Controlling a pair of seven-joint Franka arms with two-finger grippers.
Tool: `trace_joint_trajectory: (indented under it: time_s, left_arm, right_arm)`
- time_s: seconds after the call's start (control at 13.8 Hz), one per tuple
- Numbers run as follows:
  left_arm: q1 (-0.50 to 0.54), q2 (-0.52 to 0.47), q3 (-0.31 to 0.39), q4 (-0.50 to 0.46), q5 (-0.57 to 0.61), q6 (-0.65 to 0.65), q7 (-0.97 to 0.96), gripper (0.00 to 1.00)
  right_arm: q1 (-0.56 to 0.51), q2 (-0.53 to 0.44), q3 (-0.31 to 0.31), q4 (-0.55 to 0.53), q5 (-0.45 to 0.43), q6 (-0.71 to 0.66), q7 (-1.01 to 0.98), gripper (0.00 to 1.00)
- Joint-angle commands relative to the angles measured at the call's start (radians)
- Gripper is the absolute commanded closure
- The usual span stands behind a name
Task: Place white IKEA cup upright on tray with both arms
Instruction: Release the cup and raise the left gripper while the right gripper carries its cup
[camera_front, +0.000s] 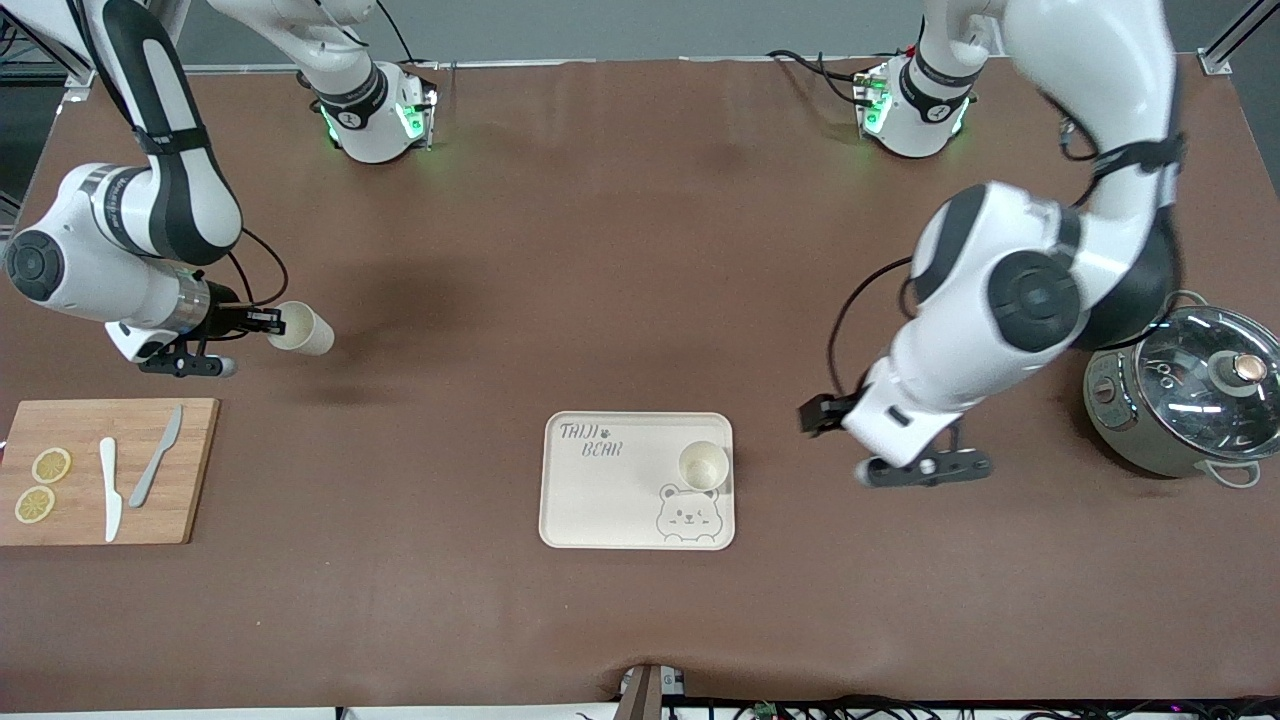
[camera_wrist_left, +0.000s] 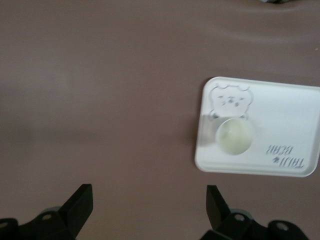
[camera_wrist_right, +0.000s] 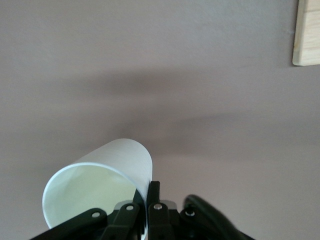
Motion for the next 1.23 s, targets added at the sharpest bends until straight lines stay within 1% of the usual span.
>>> trace_joint_trajectory:
  time_s: [0.0,0.14,0.29,0.36,0.51,0.65,0.8,0.94,1.16]
  left_arm:
    - [0.067,-0.125,-0.002,-0.091,0.019,-0.084,0.088,0.00]
    - [0.118,-0.206,-0.002,-0.149,0.019,-0.112,0.144,0.00]
    - [0.161,-0.292,-0.002,-0.224,0.021,-0.120,0.157,0.00]
    - [0.175,-0.335,-0.002,-0.268,0.024,-0.120,0.158,0.00]
    - [0.175,-0.407,-0.004,-0.345,0.069,-0.118,0.159,0.00]
    - [0.177,-0.447,-0.004,-0.395,0.094,-0.115,0.159,0.00]
    - [0.213,-0.449,-0.007,-0.389,0.096,-0.121,0.162,0.00]
    - [0.218,-0.446,-0.002,-0.357,0.096,-0.164,0.181,0.00]
    - [0.242,-0.443,-0.004,-0.315,0.090,-0.190,0.197,0.00]
  right_arm:
    - [0.085,-0.006,-0.002,0.068,0.018,-0.052,0.140,1.00]
    - [0.157,0.005,-0.002,0.109,0.047,-0.052,0.243,1.00]
    - [0.228,0.025,-0.002,0.158,0.085,-0.052,0.363,1.00]
    - [0.268,0.044,-0.002,0.190,0.089,-0.052,0.424,1.00]
    - [0.335,0.095,-0.002,0.265,0.090,-0.052,0.559,1.00]
    - [0.410,0.162,-0.002,0.356,0.096,-0.052,0.688,1.00]
    - [0.475,0.237,-0.002,0.451,0.115,-0.049,0.818,1.00]
    - [0.525,0.310,-0.002,0.550,0.116,-0.049,0.935,1.00]
    - [0.582,0.409,-0.003,0.649,0.116,-0.040,1.055,1.00]
